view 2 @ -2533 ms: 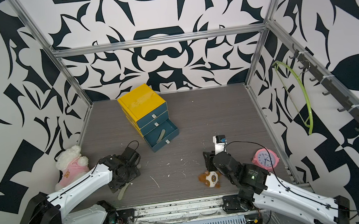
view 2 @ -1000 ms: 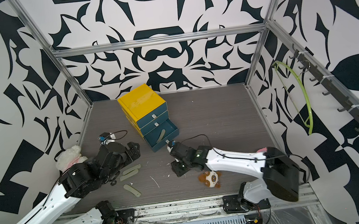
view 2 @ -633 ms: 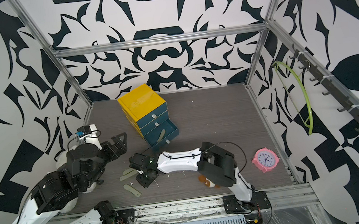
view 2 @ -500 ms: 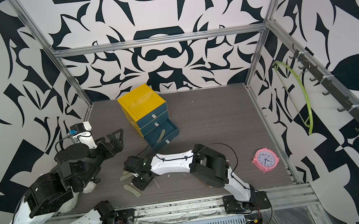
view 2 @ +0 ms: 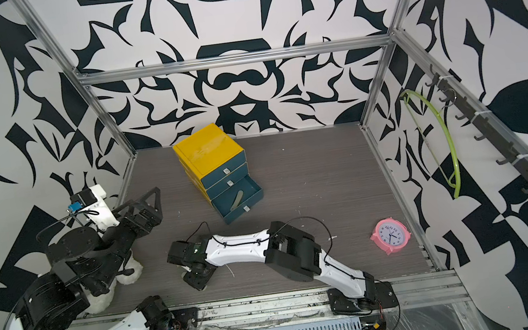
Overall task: Place the fruit knives into the drawer by color
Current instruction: Pick up the fruit knife from the center of the board.
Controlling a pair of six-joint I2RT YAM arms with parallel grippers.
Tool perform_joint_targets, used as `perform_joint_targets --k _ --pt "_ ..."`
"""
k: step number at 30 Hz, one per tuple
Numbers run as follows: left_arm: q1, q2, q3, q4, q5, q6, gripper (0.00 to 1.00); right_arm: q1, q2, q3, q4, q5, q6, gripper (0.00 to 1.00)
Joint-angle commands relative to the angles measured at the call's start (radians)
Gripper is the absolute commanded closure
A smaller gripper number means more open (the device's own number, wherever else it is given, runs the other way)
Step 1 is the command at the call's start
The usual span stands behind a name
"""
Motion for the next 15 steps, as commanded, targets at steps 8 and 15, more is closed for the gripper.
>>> perform_joint_targets --k 8,15 --pt "0.0 0.011 -0.006 0.027 -0.025 0.023 0.01 0.046 0.04 0.096 -0.104 0.105 -0.075 0.56" --pt "0.0 0.019 -0.008 0.029 -0.026 0.019 0.01 0.049 0.082 0.11 -0.145 0.153 -0.08 0.65"
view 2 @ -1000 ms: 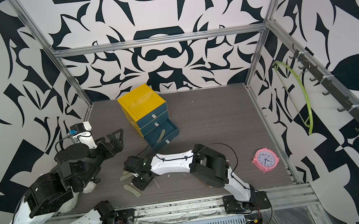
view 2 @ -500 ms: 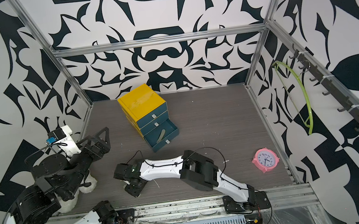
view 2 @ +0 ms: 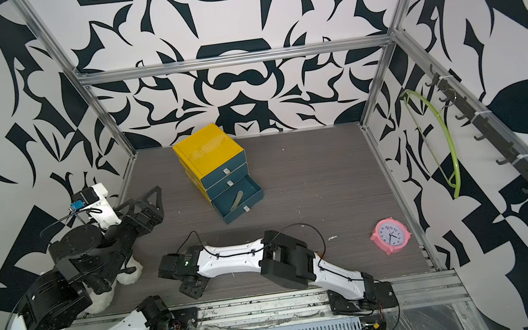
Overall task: Place the fruit knives into the drawer by color
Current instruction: Pick up the fruit knife from the center of the board, then place the fruit knife in the drawer.
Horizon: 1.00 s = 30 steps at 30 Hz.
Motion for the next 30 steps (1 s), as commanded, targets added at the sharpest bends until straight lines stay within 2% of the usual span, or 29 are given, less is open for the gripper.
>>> perform_joint_targets --k 1,9,19,24,30 --pt "0.0 0.005 -0.008 0.023 -0.011 0.011 0.01 0.001 0.019 0.001 -0.062 0.055 -0.013 0.69" --pt "-0.001 0.028 -0.013 0.016 0.005 -0.004 0.01 -0.018 -0.038 -0.129 -0.021 0.118 0.024 0.85" --pt "0.0 0.081 -0.073 0.008 0.05 -0.051 0.01 -0.093 -0.316 -0.563 0.166 0.173 0.172 0.95" --pt "0.0 0.115 -0.183 0.006 0.085 -0.133 0.01 -0.118 -0.465 -0.756 0.215 0.27 0.258 0.97" --pt "0.0 0.159 -0.376 0.02 0.141 -0.268 0.01 -0.188 -0.613 -0.911 0.271 0.314 0.325 0.98"
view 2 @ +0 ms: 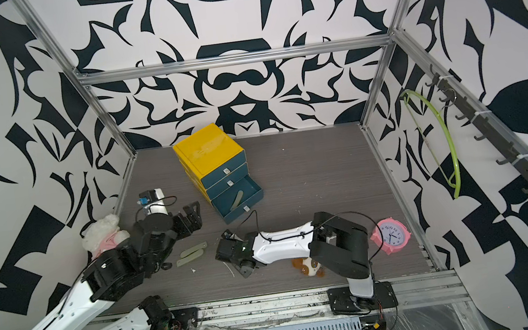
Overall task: Place the fruit knives into the drawer by color
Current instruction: Place the fruit knife in the drawer.
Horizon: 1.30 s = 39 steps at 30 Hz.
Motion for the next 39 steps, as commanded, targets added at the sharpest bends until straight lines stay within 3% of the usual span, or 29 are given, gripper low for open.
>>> perform_joint_targets --k 1,10,14,19,25,33,35,37,39 --pt "0.0 0.018 -0.096 0.007 0.044 -0.106 0.01 -0.039 -0.079 -0.055 0.017 0.077 0.062 0.98" --pt "-0.001 0.023 -0.294 -0.004 0.104 -0.229 0.01 -0.158 -0.272 -0.106 0.106 0.084 0.078 0.98" --pt "0.0 -0.03 -0.349 -0.03 0.104 -0.273 0.01 -0.247 -0.321 -0.07 0.206 -0.029 0.134 0.98" --pt "-0.001 -0.106 -0.386 -0.06 0.098 -0.313 0.01 -0.333 -0.249 0.041 0.315 -0.153 0.286 0.98" --pt "0.0 -0.16 -0.408 -0.071 0.108 -0.34 0.01 -0.403 -0.101 0.178 0.418 -0.213 0.468 0.97" --pt "0.0 -0.19 -0.416 -0.088 0.117 -0.357 0.01 -0.431 0.012 0.264 0.411 -0.201 0.567 0.93" --pt "0.0 -0.197 -0.42 -0.084 0.12 -0.363 0.01 -0.438 0.03 0.276 0.411 -0.203 0.572 0.88" --pt "0.0 -0.203 -0.423 -0.071 0.129 -0.356 0.01 -0.445 0.046 0.288 0.405 -0.21 0.572 0.74" --pt "0.003 -0.205 -0.427 -0.062 0.141 -0.351 0.01 -0.451 0.046 0.291 0.423 -0.216 0.561 0.67"
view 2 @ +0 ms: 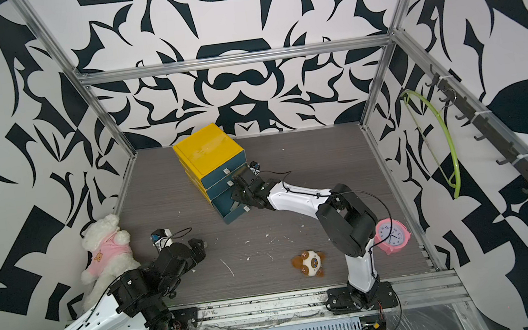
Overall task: Place the fruit knives into the drawer by color
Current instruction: Place the fruit knife in the drawer.
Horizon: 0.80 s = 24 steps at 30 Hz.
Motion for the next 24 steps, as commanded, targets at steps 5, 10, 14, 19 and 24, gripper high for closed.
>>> perform_joint_targets --k 5,10,14,19,24 --pt "0.071 -0.002 -0.02 0.007 0.077 0.017 0.01 -0.008 -0.076 0.053 0.035 0.009 -0.072 0.58" --pt "0.23 0.007 -0.043 0.075 0.25 -0.015 0.06 -0.002 -0.19 -0.037 0.038 0.034 -0.111 0.6" --pt "0.356 0.041 -0.059 0.105 0.398 -0.15 0.2 0.005 -0.294 -0.147 0.035 0.059 -0.125 0.62" --pt "0.375 0.079 -0.021 0.022 0.414 -0.322 0.32 0.006 -0.444 -0.287 0.022 0.113 -0.146 0.63" --pt "0.375 0.114 -0.005 -0.039 0.372 -0.447 0.4 0.006 -0.581 -0.396 0.011 0.137 -0.156 0.63"
